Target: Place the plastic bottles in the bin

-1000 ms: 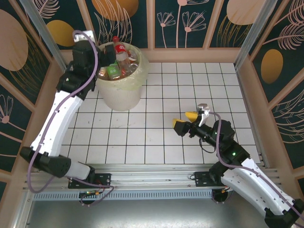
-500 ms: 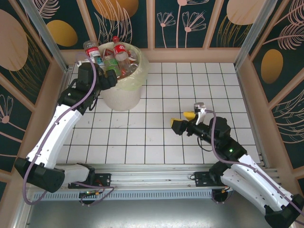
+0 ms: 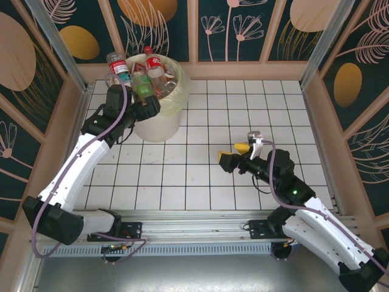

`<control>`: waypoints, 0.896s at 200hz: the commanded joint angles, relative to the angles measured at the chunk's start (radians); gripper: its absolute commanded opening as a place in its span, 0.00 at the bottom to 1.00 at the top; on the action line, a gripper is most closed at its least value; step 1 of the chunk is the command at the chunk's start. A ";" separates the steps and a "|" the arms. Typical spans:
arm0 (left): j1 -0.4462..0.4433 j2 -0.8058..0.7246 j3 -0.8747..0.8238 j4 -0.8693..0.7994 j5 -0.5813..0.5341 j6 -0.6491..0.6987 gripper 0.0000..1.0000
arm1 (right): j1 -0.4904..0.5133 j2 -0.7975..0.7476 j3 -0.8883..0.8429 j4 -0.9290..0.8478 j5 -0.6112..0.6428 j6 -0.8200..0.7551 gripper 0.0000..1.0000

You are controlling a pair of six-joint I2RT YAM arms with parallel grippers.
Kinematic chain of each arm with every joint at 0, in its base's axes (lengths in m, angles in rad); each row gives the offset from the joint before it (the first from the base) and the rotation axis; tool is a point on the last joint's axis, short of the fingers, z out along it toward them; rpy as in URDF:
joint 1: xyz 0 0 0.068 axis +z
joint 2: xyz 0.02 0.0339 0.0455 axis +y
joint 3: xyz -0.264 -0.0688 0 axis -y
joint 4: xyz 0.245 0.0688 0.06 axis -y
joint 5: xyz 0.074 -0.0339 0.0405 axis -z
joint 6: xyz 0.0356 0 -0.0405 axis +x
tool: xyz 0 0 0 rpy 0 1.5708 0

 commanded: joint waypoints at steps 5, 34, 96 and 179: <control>0.004 0.045 0.023 0.096 0.047 -0.025 0.99 | 0.001 -0.003 0.025 0.045 -0.010 0.001 0.99; 0.004 0.101 0.059 0.144 -0.004 0.031 0.99 | 0.001 -0.006 0.021 0.048 -0.009 0.003 0.99; 0.004 0.232 0.136 0.295 -0.022 0.180 0.99 | 0.001 -0.001 0.004 0.050 0.026 -0.009 0.99; 0.012 0.273 0.126 0.464 -0.011 0.242 0.99 | -0.002 0.015 -0.040 0.092 0.307 -0.044 0.99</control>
